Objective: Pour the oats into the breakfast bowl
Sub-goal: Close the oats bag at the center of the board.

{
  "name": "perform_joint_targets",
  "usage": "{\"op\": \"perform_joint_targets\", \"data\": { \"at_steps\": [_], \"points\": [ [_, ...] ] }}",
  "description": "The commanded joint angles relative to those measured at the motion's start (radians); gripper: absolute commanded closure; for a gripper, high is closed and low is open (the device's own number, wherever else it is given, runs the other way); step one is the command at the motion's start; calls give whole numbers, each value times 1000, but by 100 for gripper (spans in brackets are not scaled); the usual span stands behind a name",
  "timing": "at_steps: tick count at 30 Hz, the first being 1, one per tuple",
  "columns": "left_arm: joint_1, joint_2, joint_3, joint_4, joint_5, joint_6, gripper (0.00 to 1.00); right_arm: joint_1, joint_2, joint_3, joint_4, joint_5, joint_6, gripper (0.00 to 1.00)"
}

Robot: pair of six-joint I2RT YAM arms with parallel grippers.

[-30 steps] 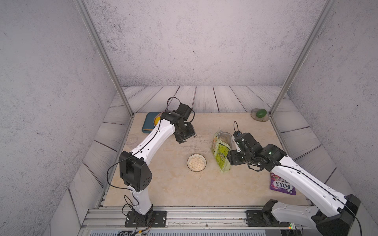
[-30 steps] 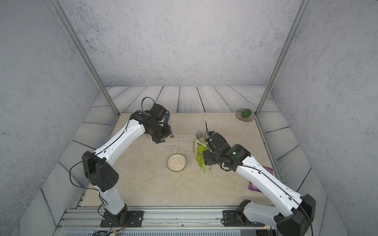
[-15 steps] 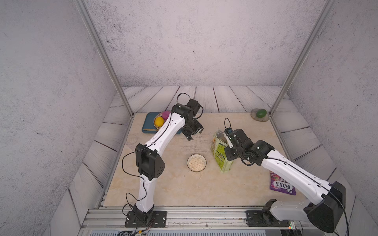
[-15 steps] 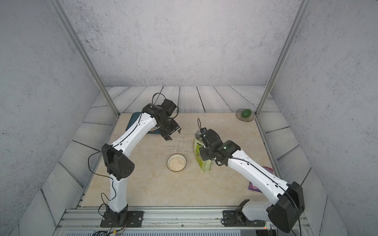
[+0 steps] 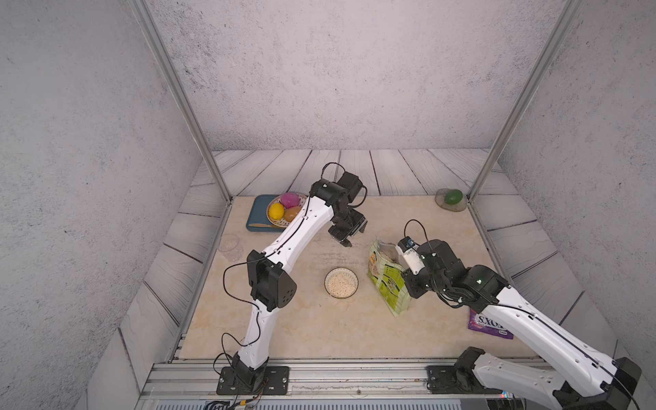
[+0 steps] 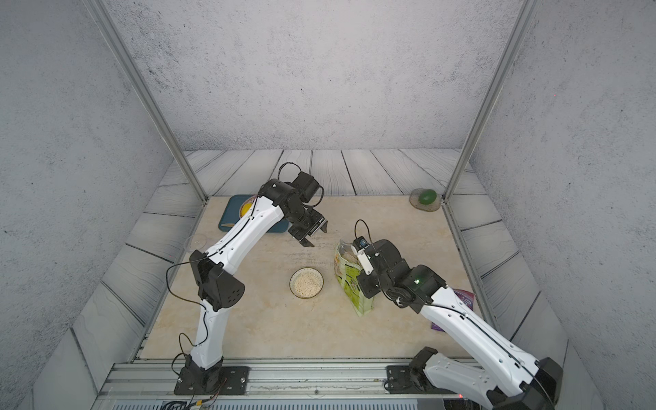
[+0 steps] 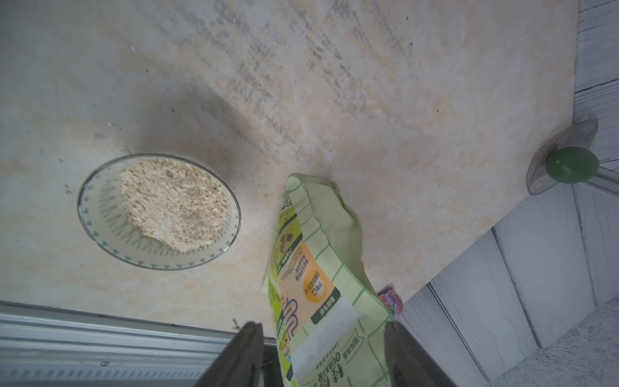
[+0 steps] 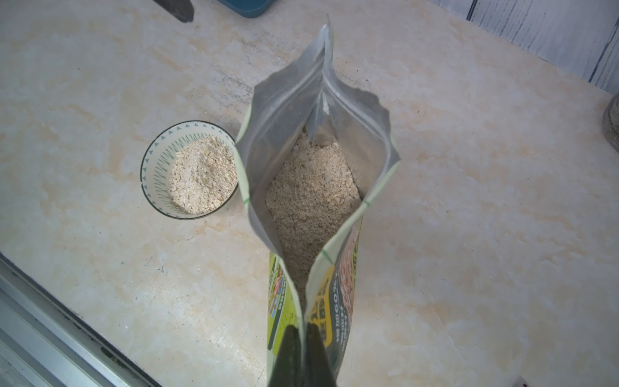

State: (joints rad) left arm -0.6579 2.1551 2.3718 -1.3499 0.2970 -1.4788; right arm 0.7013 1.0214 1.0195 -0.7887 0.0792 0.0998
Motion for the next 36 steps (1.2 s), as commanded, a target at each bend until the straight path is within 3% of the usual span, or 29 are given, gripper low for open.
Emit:
{"op": "perform_joint_targets", "data": {
  "at_steps": [1,8,22,26,28,32,36],
  "points": [
    [-20,38,24,28,50,-74,37,0,-35,8,8,-33,-49,100],
    [-58,80,26,65,93,-118,41,0,-75,-28,17,-72,-60,100],
    [-95,98,40,106,117,-144,62,0,-100,-64,23,-55,-86,100],
    [-98,85,36,118,123,-143,81,0,-88,-57,18,-34,-88,100],
    [-97,77,12,139,149,-146,100,0,-86,-56,18,-13,-88,100],
    [-89,37,-61,225,156,-186,100,0,-93,-51,6,55,-65,100],
    [-52,13,-41,262,102,-183,100,0,-134,-51,-11,116,-35,100]
  ]
}}
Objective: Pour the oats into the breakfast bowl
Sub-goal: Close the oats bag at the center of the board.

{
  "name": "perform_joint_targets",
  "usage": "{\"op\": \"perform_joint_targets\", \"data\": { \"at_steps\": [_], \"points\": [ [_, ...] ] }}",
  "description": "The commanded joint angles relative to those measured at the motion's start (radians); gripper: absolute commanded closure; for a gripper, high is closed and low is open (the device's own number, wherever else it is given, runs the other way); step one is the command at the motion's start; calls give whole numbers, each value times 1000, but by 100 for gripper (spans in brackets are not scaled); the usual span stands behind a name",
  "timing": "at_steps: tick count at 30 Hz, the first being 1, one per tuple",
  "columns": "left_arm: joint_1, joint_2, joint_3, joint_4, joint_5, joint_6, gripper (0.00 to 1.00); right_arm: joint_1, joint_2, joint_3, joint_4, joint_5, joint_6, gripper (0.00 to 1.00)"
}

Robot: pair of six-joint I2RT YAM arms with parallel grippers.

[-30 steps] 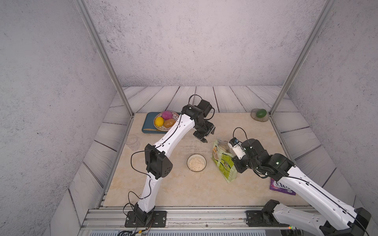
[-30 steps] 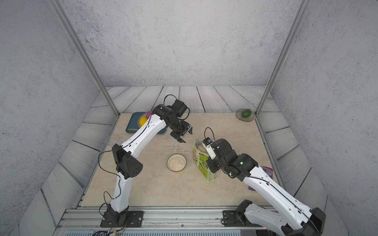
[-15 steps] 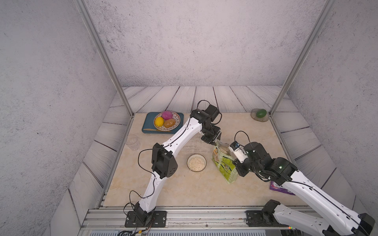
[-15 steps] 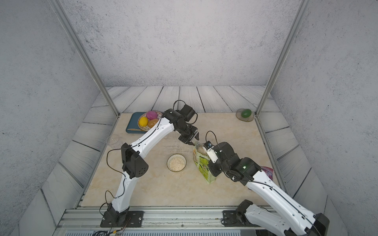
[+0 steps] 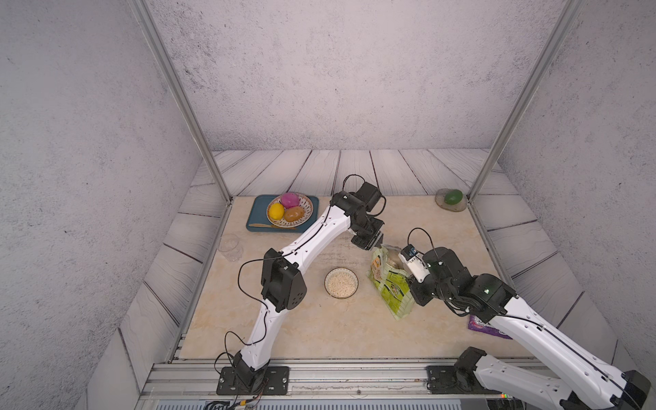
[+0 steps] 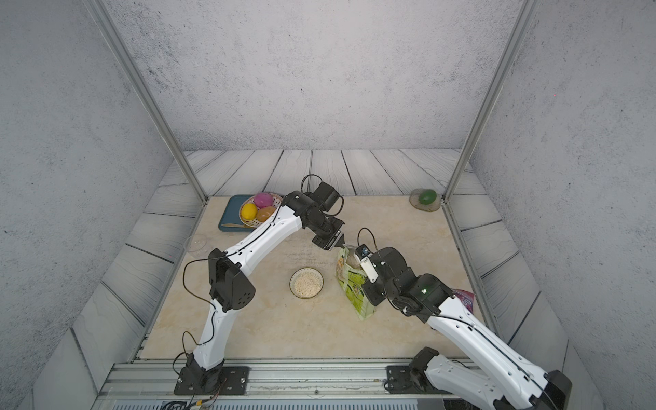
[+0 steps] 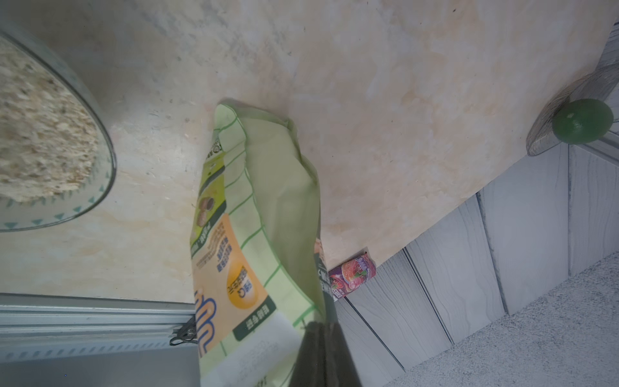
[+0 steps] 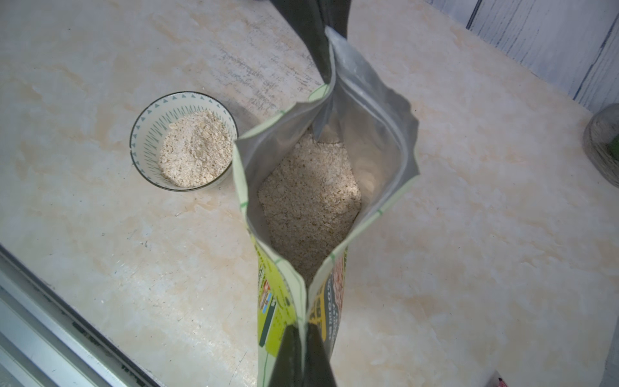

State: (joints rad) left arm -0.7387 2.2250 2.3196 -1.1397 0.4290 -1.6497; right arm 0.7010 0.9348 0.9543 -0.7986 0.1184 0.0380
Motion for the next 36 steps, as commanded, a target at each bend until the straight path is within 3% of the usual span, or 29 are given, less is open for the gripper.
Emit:
{"op": "perform_joint_targets", "data": {
  "at_steps": [1,7,14,19,24,31,36],
  "points": [
    [42,-60,25,55,-52,0,100,0,-63,12,-4,94,34,100],
    [110,-76,58,51,-116,46,100,0,-150,-42,-2,146,91,100],
    [113,-38,64,57,-50,114,100,0,-93,-56,6,134,98,100],
    [113,-39,49,39,-60,149,100,0,18,6,-72,36,126,100],
    [110,-30,35,42,-23,162,100,1,28,35,-81,-68,150,100],
    [110,-59,-30,70,-13,150,100,-4,68,108,-131,-86,139,77],
    [110,-60,-32,59,-13,146,100,-38,154,168,-173,-122,110,72]
  ]
}}
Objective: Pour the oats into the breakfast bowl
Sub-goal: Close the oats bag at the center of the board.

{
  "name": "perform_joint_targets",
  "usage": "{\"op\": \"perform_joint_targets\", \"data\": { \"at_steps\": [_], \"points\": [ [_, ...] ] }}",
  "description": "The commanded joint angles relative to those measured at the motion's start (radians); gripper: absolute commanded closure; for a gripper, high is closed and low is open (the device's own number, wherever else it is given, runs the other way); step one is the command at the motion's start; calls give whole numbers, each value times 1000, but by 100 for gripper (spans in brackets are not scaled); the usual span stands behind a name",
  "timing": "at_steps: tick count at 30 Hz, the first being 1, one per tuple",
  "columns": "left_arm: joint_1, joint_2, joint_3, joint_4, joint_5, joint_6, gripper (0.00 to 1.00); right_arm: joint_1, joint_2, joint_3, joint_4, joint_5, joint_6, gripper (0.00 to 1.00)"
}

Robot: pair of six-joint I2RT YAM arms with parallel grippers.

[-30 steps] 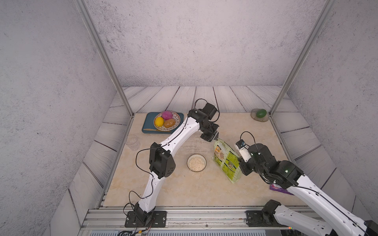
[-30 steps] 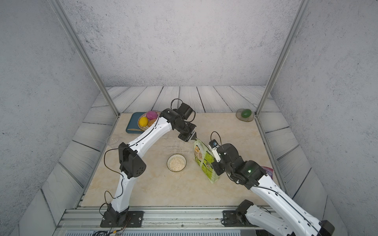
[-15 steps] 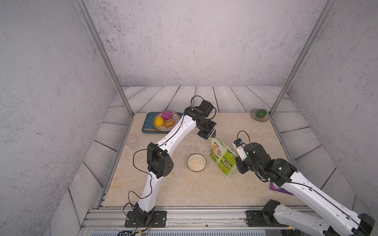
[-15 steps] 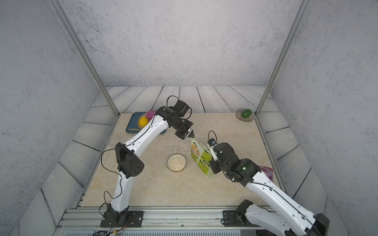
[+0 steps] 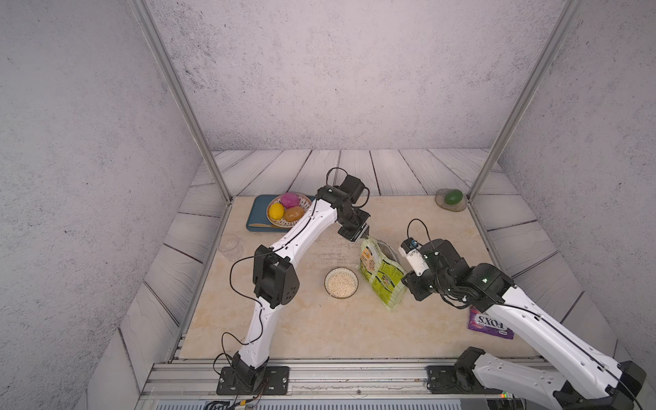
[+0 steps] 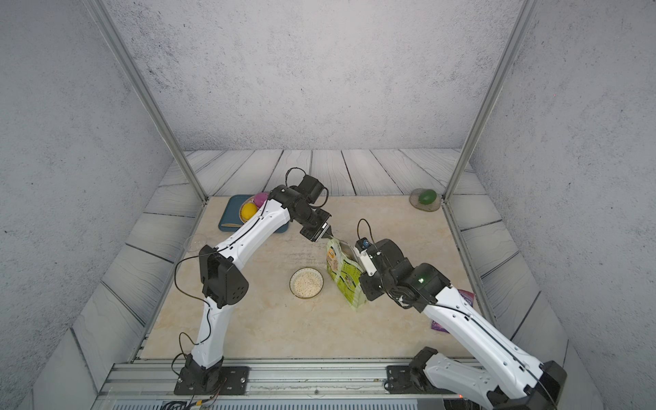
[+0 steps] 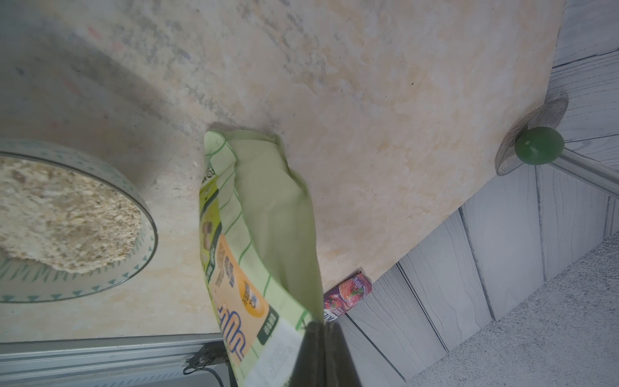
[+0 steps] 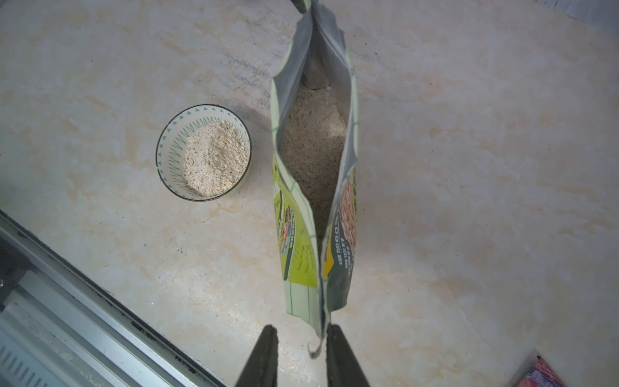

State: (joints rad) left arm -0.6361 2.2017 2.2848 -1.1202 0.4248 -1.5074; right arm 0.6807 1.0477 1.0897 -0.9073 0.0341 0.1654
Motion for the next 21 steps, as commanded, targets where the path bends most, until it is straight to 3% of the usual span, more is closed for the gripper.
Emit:
{"op": "perform_joint_targets", "data": {
  "at_steps": [1,5,10,18,21],
  "points": [
    [6,-37,3,42,-8,3,100,-23,56,46,-70,-44,-24,70],
    [6,-37,2,47,-2,-3,100,-28,101,78,-51,-43,-55,52],
    [4,-36,4,59,6,-16,100,-37,179,135,-22,-30,-85,47],
    [6,-44,6,70,-3,-7,100,-65,281,188,-24,-81,-128,54],
    [6,-53,6,67,-21,0,100,-67,295,201,-25,-99,-143,70]
  ]
}}
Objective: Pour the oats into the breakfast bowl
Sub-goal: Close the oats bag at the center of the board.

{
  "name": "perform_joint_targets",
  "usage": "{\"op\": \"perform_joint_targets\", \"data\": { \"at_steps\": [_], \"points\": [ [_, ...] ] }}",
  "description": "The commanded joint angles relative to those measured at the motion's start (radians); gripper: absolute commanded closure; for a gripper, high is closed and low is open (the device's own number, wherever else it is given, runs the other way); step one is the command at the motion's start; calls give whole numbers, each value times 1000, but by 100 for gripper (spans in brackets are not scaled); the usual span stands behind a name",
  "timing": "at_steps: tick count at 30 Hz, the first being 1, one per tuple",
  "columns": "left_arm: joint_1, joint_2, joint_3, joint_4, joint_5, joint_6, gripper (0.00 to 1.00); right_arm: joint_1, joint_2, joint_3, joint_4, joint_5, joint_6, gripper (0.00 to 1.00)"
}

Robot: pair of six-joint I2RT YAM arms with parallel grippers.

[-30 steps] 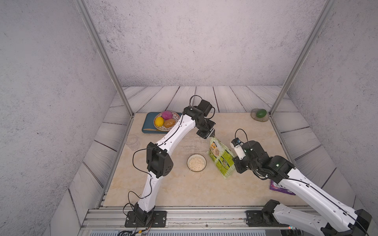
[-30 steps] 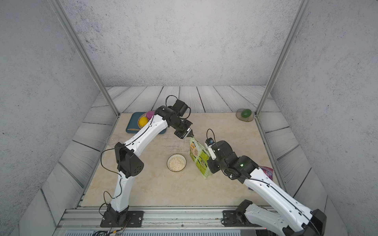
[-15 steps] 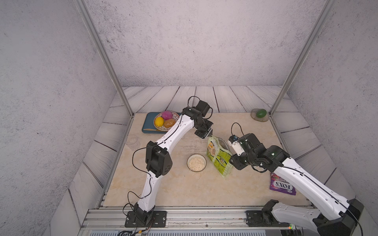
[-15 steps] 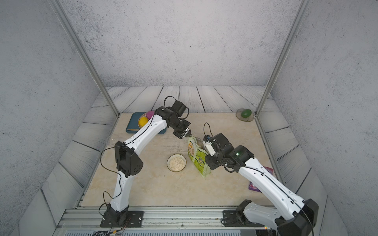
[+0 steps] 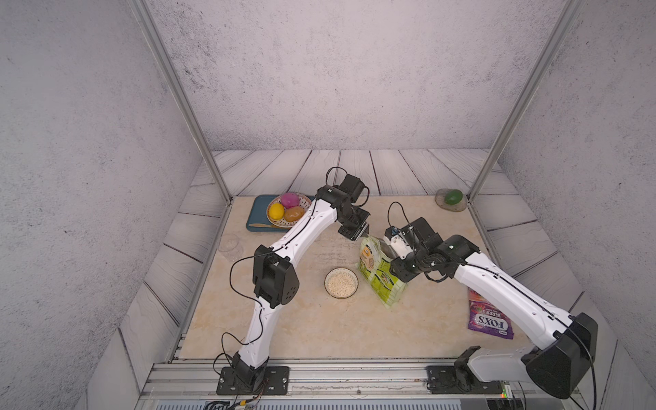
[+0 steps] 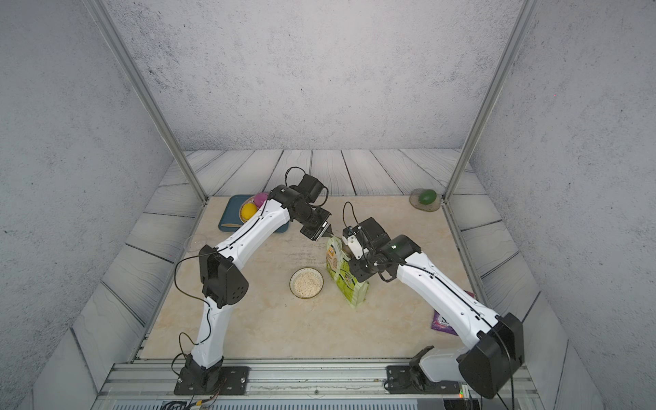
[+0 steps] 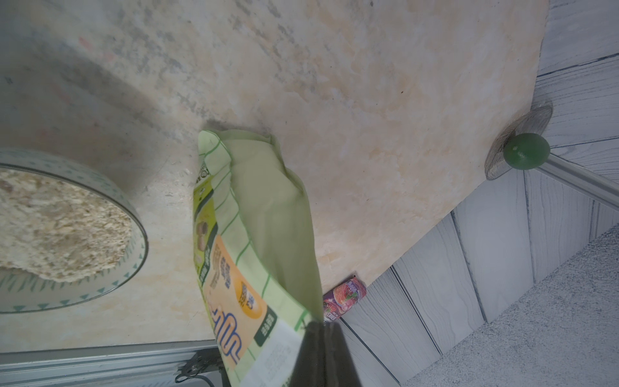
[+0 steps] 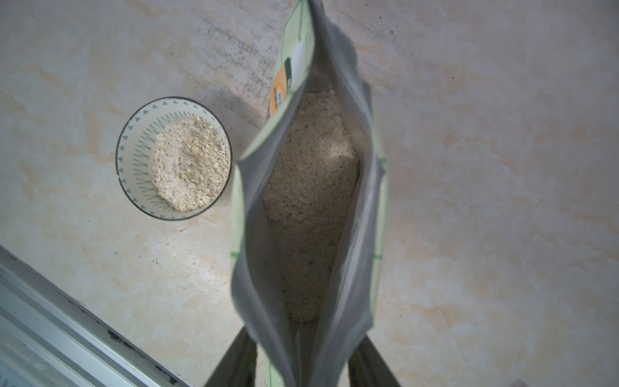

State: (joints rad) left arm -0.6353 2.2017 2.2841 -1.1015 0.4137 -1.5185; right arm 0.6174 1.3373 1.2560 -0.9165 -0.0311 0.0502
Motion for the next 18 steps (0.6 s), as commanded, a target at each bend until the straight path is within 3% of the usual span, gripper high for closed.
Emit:
{"op": "perform_joint_targets", "data": {
  "at_steps": [1,2,5,10,14,16,18],
  "points": [
    [5,-55,8,48,-13,16,100,-4,9,41,-20,-32,-29,85],
    [6,-57,9,47,-18,21,100,-4,12,49,-30,-22,-28,100],
    [11,-64,25,18,-50,61,100,-8,-1,76,-67,31,9,100],
    [25,-87,80,-87,-146,205,46,-10,-47,55,-93,10,71,100],
    [38,-153,21,-107,-187,349,28,-10,-68,23,-115,-17,113,100],
    [39,-205,-50,-93,-204,417,24,-10,-82,5,-107,-17,123,100],
    [39,-269,-140,-71,-234,462,21,-10,-87,-6,-96,-19,124,87]
  ]
}}
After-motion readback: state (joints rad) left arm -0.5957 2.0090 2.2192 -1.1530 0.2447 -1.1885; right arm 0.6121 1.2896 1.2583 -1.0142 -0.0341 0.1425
